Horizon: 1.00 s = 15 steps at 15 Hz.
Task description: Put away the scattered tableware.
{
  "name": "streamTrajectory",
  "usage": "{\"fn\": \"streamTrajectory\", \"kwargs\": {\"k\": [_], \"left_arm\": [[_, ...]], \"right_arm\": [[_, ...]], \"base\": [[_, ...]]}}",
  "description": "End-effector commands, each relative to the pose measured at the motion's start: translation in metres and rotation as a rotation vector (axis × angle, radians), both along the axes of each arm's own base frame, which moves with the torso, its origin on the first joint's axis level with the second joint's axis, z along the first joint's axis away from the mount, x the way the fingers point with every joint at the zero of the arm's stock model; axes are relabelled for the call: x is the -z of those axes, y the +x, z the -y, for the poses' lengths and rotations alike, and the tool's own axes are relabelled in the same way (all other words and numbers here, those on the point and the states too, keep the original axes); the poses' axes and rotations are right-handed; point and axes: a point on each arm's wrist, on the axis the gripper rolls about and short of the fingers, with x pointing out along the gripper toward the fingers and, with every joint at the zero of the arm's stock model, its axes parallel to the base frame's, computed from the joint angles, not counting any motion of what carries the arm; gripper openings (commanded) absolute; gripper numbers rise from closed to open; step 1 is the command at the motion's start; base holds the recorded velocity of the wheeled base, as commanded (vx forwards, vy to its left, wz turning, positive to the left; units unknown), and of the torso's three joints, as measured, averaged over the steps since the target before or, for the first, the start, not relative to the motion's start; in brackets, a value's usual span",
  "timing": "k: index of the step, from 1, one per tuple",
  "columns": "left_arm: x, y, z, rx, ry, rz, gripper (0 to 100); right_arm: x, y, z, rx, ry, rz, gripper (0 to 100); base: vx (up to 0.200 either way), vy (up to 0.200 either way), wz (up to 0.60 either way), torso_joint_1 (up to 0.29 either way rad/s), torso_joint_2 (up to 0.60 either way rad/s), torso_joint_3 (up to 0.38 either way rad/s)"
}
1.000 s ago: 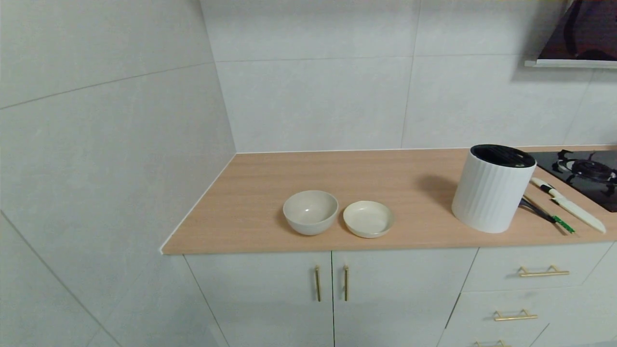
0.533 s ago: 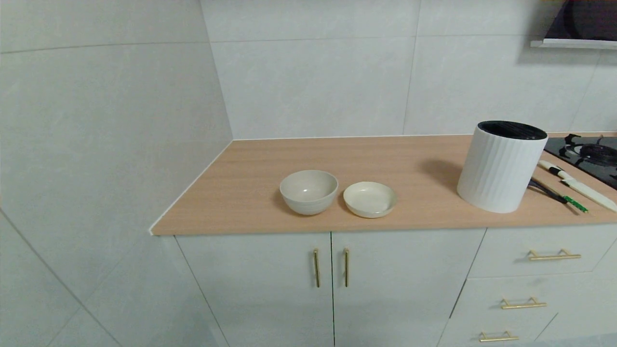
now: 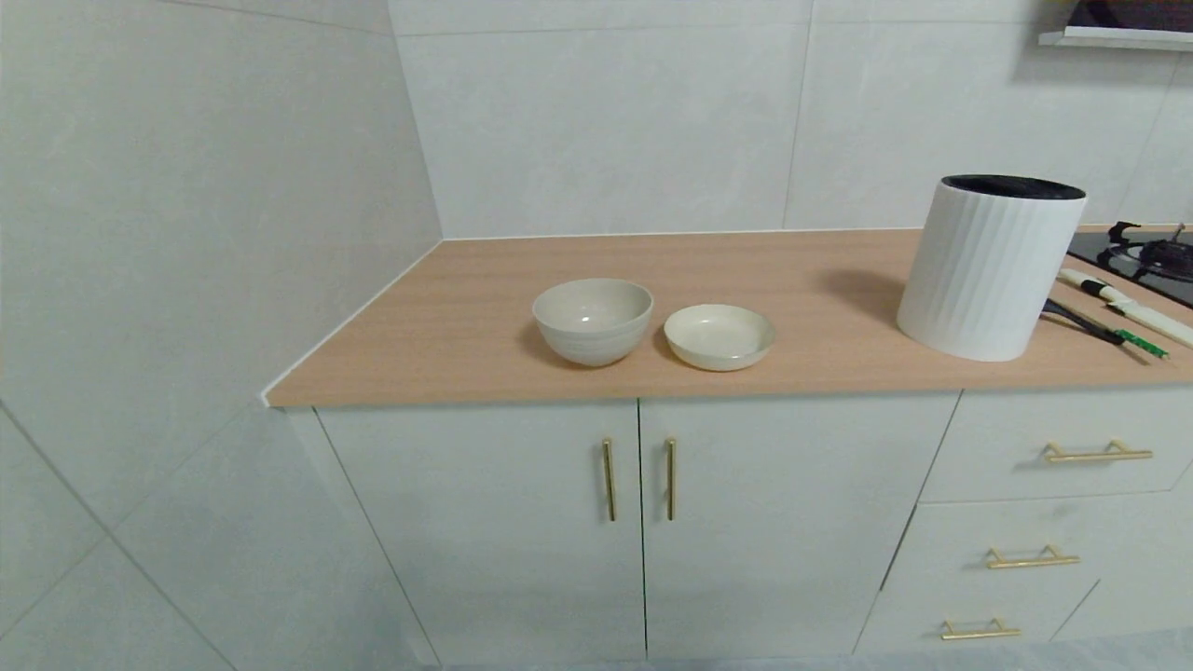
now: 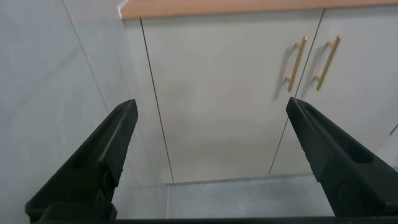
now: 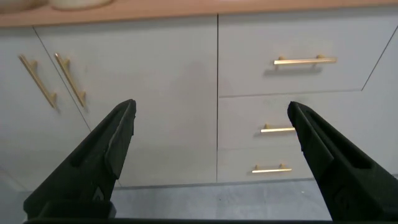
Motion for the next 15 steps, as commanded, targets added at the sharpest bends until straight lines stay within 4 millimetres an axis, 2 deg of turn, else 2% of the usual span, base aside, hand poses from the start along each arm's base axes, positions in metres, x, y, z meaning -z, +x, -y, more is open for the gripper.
{"fn": "streamTrajectory", "kwargs": {"k": [1,10,15], "left_arm": [[0.0,0.0,0.0,0.0,-0.001,0.0,100],[0.0,0.0,0.0,0.0,0.001,0.0,100],[0.0,0.0,0.0,0.0,0.001,0.0,100]], "right_arm": [[0.0,0.0,0.0,0.0,0.0,0.0,100],[0.0,0.0,0.0,0.0,0.0,0.0,100],[0.0,0.0,0.0,0.0,0.0,0.0,100]], "base": [[0.0,0.0,0.0,-0.198,0.49,0.286],[0.0,0.0,0.0,-0.173,0.46,0.295],[0.0,0.0,0.0,-0.097,0.36,0.262]]}}
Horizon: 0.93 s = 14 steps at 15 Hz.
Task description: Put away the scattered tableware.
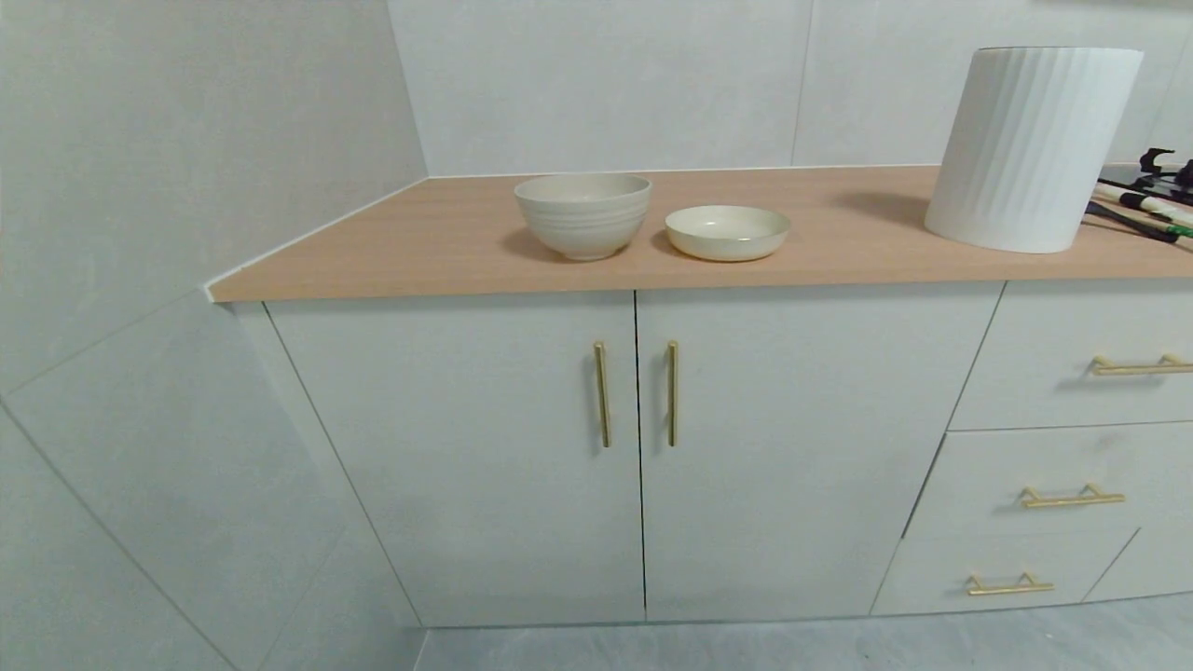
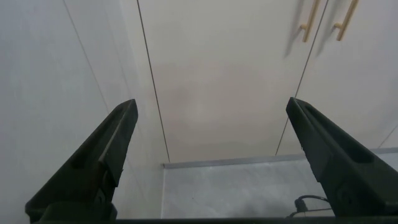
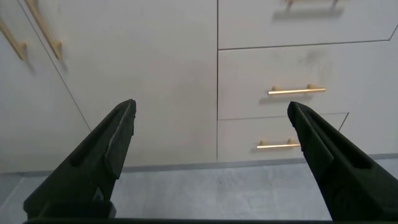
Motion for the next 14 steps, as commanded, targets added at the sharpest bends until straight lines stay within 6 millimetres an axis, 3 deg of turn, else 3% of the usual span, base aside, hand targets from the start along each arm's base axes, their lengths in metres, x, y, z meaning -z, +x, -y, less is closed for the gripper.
{"fn": "streamTrajectory", "kwargs": {"k": [1,5,8,14], "left_arm": [[0.0,0.0,0.0,0.0,0.0,0.0,100],[0.0,0.0,0.0,0.0,0.001,0.0,100],[0.0,0.0,0.0,0.0,0.0,0.0,100],[0.0,0.0,0.0,0.0,0.0,0.0,100]], "right_arm": [[0.0,0.0,0.0,0.0,0.0,0.0,100],[0.0,0.0,0.0,0.0,0.0,0.0,100],[0.0,0.0,0.0,0.0,0.001,0.0,100],[0.0,0.0,0.0,-0.002,-0.005,0.0,100]], "base": [[0.0,0.0,0.0,-0.027,0.1,0.046],[0.0,0.0,0.0,-0.003,0.01,0.008],[0.2,0.0,0.0,-0.004,0.0,0.004],[0.0,0.0,0.0,0.0,0.0,0.0]]}}
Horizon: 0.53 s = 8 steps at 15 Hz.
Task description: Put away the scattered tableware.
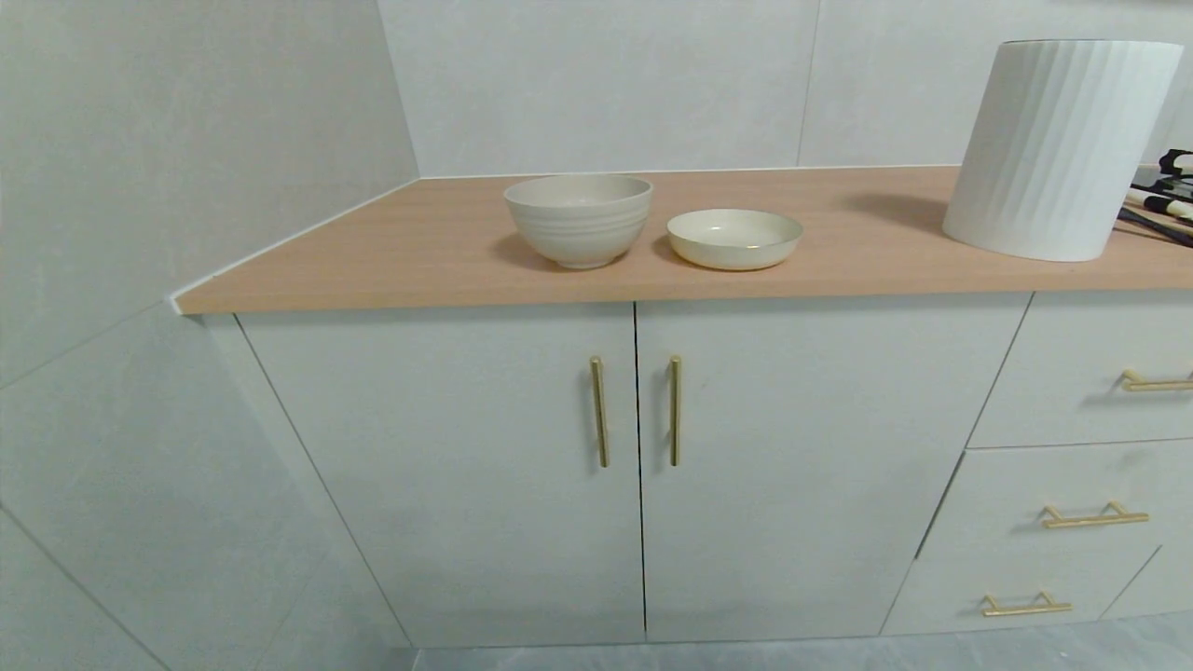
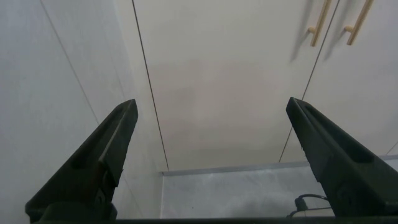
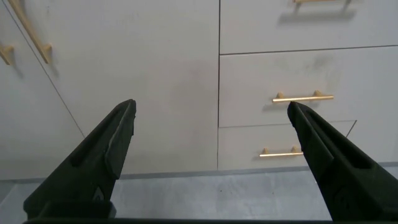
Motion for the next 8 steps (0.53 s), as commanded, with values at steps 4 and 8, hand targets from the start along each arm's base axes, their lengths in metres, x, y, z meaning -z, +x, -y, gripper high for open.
{"fn": "streamTrajectory", "kwargs": {"k": [4,8], "left_arm": [[0.0,0.0,0.0,0.0,0.002,0.0,100],[0.0,0.0,0.0,0.0,0.003,0.0,100]], "right_arm": [[0.0,0.0,0.0,-0.002,0.0,0.002,100],[-0.065,-0.015,-0.002,-0.138,0.021,0.137,100]], "base": [[0.0,0.0,0.0,0.0,0.0,0.0],[0.0,0.0,0.0,0.0,0.0,0.0]]}}
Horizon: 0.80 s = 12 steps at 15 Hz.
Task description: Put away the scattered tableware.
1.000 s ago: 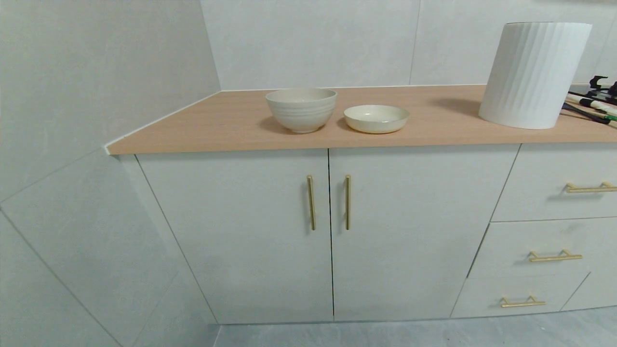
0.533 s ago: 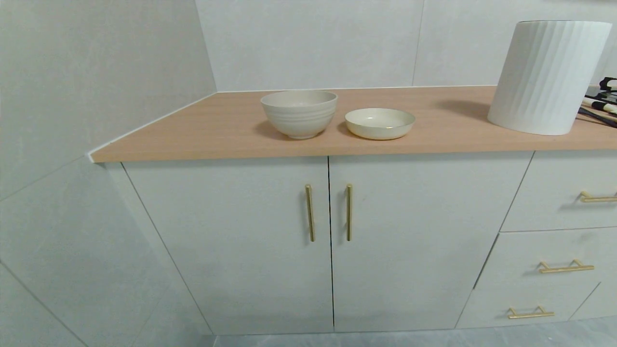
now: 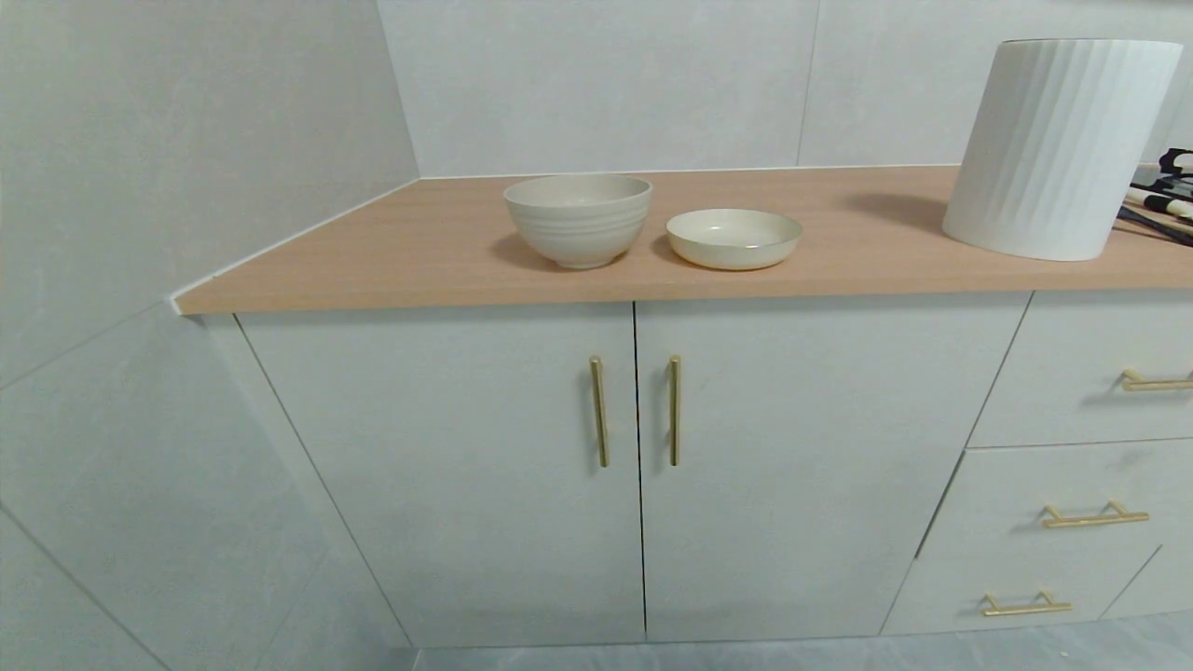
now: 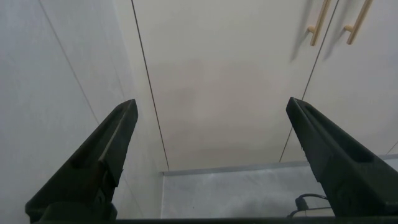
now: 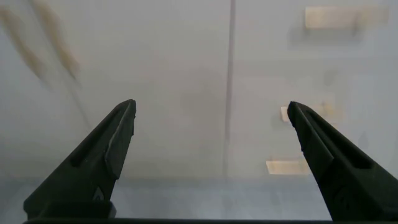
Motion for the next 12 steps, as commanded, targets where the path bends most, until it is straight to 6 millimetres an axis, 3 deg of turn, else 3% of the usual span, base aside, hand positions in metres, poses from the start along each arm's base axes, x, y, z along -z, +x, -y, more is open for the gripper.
{"fn": "streamTrajectory", "kwargs": {"k": [1,4,7,8,10,11,12], "left_arm": [[0.0,0.0,0.0,0.001,-0.002,0.0,100],[0.0,0.0,0.0,0.0,0.0,0.0,100],[0.0,0.0,0.0,0.001,0.004,-0.001,100],[0.0,0.0,0.0,0.001,0.004,-0.001,100],[0.0,0.0,0.0,0.001,0.004,-0.001,100],[0.0,0.0,0.0,0.001,0.004,-0.001,100],[0.0,0.0,0.0,0.001,0.004,-0.001,100]], "right_arm": [[-0.039,0.001,-0.003,-0.135,0.018,-0.047,100],[-0.019,0.023,-0.007,-0.349,0.039,-0.297,100],[-0.029,0.045,-0.01,-0.469,0.009,-0.42,100],[-0.045,0.071,-0.014,-0.54,-0.012,-0.459,100],[-0.055,0.104,-0.026,-0.615,-0.035,-0.47,100],[-0.06,0.133,-0.041,-0.653,-0.063,-0.466,100],[-0.061,0.149,-0.052,-0.662,-0.079,-0.467,100]], "base": [[0.0,0.0,0.0,0.0,0.0,0.0],[0.0,0.0,0.0,0.0,0.0,0.0],[0.0,0.0,0.0,0.0,0.0,0.0],[0.0,0.0,0.0,0.0,0.0,0.0],[0.0,0.0,0.0,0.0,0.0,0.0],[0.0,0.0,0.0,0.0,0.0,0.0],[0.0,0.0,0.0,0.0,0.0,0.0]]}}
